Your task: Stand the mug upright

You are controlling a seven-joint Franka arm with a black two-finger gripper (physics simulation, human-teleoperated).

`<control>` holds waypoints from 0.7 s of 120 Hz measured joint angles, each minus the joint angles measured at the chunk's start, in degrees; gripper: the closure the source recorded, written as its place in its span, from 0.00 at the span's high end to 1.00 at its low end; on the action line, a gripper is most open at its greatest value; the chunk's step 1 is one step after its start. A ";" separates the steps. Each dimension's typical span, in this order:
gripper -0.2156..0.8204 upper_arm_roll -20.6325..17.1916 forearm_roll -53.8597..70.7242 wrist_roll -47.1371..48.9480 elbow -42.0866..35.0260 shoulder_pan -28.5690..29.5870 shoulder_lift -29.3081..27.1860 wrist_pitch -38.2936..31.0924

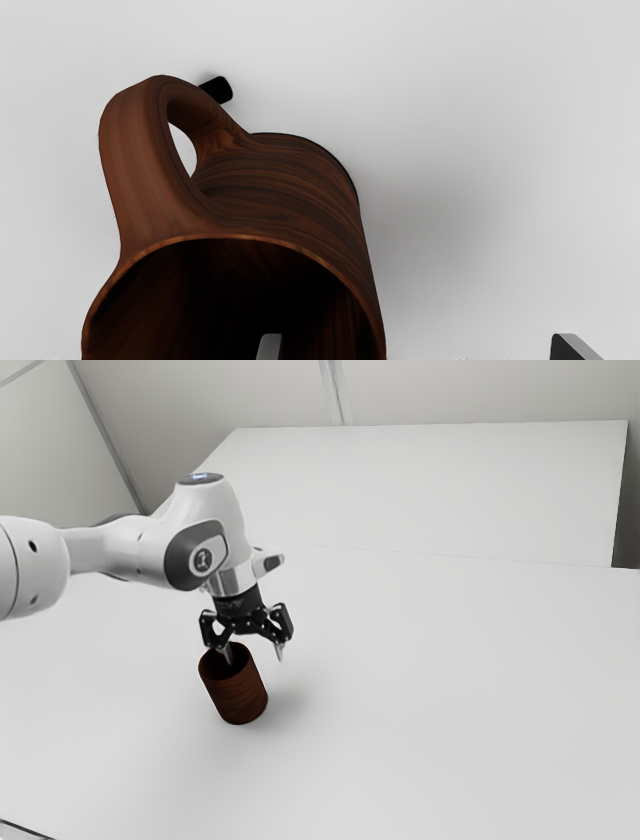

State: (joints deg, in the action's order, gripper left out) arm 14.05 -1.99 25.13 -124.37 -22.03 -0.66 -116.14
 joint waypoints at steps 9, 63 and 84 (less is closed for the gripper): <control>0.78 0.07 -0.11 0.10 0.68 0.12 -0.27 1.48; 0.79 0.03 5.12 -7.37 14.90 4.18 -2.53 8.86; 0.79 -6.86 6.19 -12.58 23.09 11.59 -2.22 13.11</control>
State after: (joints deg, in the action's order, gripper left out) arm 7.20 4.19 12.55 -101.28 -10.43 -2.88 -103.02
